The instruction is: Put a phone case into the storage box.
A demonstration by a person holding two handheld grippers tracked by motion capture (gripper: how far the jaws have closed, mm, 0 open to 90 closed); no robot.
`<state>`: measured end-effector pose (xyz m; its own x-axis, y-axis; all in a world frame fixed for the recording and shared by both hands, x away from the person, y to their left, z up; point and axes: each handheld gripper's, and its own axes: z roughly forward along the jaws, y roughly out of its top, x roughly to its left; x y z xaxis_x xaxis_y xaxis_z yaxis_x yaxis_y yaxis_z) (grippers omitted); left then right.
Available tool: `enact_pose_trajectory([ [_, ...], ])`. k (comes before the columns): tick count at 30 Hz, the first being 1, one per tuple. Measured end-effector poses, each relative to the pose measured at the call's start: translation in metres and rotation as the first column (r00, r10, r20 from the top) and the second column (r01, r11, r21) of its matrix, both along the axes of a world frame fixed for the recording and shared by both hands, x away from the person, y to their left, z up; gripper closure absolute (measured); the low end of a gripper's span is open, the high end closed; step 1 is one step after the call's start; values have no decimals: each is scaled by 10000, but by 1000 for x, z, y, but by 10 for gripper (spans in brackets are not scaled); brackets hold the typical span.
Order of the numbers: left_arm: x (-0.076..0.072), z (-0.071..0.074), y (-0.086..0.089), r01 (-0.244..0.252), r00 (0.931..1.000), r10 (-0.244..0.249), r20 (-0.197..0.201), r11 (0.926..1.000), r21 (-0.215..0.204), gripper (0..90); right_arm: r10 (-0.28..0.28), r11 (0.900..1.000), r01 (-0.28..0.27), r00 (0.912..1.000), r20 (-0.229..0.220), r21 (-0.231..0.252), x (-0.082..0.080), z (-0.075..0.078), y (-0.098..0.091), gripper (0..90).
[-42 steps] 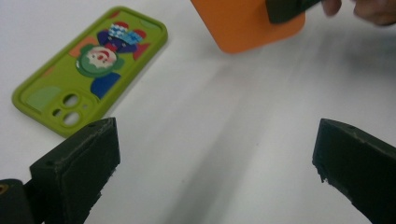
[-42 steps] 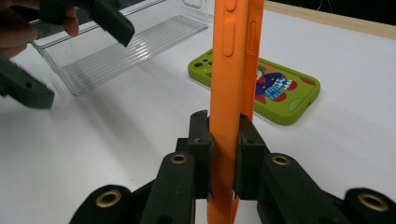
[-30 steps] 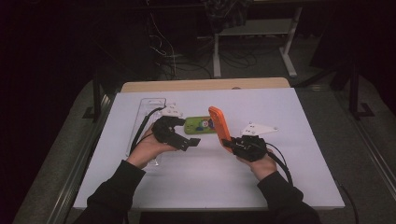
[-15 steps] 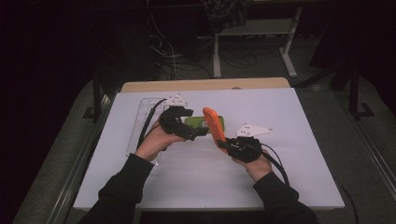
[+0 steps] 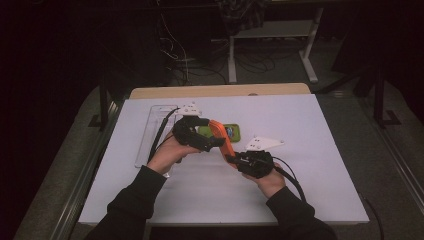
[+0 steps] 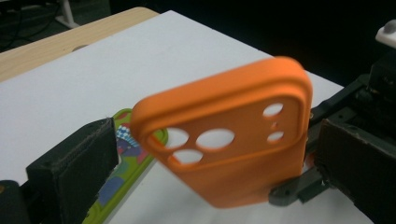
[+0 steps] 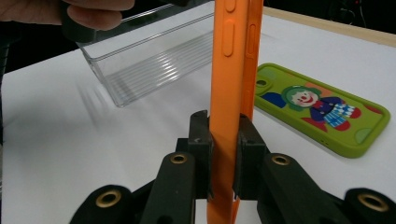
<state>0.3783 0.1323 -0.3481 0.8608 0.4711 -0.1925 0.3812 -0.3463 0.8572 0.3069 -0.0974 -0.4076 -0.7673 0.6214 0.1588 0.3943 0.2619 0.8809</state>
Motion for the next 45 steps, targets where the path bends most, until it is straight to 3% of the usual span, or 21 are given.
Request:
enact_pose_trajectory([
  [14, -3, -5, -5, -40, 9998, 34, -215, 9996, -295, 0, 267, 9996, -266, 9996, -44, 39, -4, -3, 11, 782],
  [19, -3, -6, -6, -45, 9998, 39, -219, 9996, -268, 0, 227, 9997, -227, 9997, -32, -60, -4, -5, 12, 782],
  [20, -2, -6, -6, 78, 10000, -79, -59, 9998, -190, 0, 231, 9997, -231, 9997, 1, -65, -4, -5, 12, 782],
  [31, -1, -7, -7, 70, 9992, -78, -401, 9998, -200, 1, 223, 9993, -234, 9991, -352, -301, -3, -12, 17, 782],
  [40, -2, -5, -3, -193, 9985, 170, -528, 9989, -428, 129, 241, 9983, -257, 9992, -310, -523, -4, -14, 19, 782],
  [45, -3, -5, -3, -116, 9989, 96, -459, 9990, -436, 141, 244, 9981, -262, 9992, -316, -559, -4, -15, 19, 782],
])
